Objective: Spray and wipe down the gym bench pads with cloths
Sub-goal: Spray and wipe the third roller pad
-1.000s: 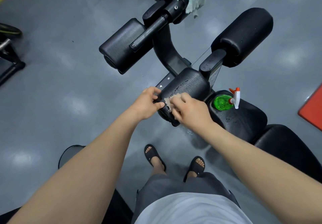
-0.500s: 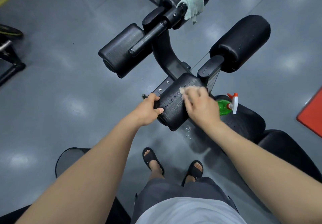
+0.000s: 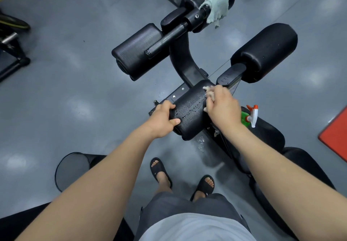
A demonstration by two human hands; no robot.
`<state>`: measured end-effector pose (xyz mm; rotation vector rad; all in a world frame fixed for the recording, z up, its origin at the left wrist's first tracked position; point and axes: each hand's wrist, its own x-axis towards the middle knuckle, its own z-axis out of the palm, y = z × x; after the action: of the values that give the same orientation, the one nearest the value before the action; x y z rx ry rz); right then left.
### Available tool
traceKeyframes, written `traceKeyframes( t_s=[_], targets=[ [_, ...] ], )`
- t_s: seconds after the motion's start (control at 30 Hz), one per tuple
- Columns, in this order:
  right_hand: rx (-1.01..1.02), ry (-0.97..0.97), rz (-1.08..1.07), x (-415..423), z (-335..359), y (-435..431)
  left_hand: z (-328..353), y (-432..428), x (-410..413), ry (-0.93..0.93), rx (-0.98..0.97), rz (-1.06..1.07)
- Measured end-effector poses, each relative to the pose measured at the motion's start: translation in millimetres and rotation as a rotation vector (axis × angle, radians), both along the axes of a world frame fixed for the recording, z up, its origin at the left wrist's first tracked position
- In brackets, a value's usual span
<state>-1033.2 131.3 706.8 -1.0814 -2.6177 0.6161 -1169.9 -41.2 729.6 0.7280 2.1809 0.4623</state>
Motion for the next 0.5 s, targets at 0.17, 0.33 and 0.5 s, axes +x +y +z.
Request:
traceKeyframes(
  t_s=[0.17, 0.33, 0.5],
  targets=[
    [0.079, -0.006, 0.400, 15, -5, -37, -5, -1, 5, 0.032, 0.015, 0.024],
    [0.049, -0.074, 0.128, 9, 2, 10, -7, -3, 11, 0.064, 0.044, 0.039],
    [0.008, -0.015, -0.038, -4, 6, 10, -8, -3, 18, 0.102, 0.079, 0.058]
  ],
)
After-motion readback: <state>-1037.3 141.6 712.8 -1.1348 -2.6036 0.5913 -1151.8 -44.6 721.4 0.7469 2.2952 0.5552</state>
